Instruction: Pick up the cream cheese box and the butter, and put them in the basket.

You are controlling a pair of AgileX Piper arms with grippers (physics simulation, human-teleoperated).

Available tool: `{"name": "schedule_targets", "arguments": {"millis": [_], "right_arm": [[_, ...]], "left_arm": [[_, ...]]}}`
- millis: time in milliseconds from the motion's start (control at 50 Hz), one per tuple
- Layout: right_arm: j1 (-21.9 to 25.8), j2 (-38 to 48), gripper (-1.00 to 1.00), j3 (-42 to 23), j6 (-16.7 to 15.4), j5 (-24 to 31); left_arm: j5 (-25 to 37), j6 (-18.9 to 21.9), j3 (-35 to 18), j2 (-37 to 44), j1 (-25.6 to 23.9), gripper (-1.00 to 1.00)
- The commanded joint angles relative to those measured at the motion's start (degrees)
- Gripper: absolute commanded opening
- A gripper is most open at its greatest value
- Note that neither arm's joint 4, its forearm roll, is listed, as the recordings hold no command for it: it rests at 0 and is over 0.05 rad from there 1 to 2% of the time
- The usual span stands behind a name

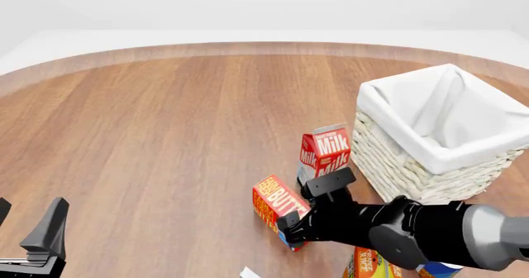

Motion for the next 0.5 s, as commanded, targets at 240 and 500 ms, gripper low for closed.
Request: {"name": "schedule_targets", "arguments": {"millis": [240, 500], "right_arm": [[0.21, 1.06, 1.0, 0.17, -0.22, -0.64], [0.21, -0.1, -1.0, -0.47, -0.74, 0.42]], "left_arm": [[0.0, 0.0, 0.0, 0.0, 0.0, 1.0], [0.0, 0.0, 0.0, 0.0, 0.0, 1.0]]}}
